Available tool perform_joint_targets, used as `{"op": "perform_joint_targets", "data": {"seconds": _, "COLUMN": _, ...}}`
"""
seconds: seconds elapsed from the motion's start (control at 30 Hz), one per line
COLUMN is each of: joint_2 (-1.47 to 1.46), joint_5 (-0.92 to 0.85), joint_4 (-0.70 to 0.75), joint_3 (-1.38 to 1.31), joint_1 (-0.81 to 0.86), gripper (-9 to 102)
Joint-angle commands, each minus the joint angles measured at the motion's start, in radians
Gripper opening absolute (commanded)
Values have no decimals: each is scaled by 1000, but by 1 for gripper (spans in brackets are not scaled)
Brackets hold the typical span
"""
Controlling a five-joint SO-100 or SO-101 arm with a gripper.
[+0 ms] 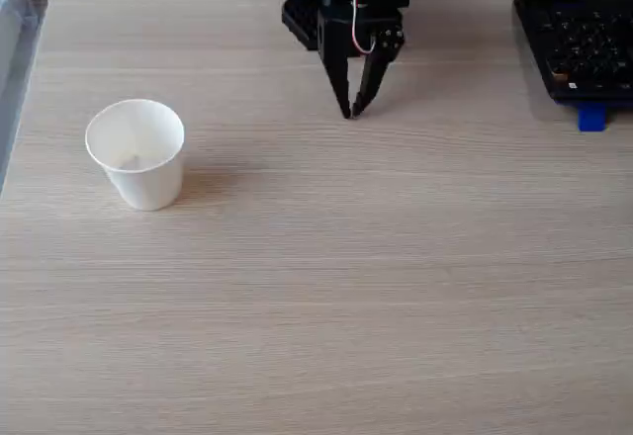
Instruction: Grasp a block and put it in the bin.
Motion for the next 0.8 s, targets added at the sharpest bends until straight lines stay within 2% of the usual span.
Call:
{"op": "perform_joint_targets", "data": {"seconds": 0.0, "joint_2": 6, "joint_5": -3, "joint_4": 6, "joint_3": 14, "joint_1": -3, "gripper": 3}}
{"op": "perform_joint_targets", "data": {"seconds": 0.77, "joint_2": 6, "joint_5": -3, "joint_4": 6, "joint_3": 14, "joint_1": -3, "gripper": 4}}
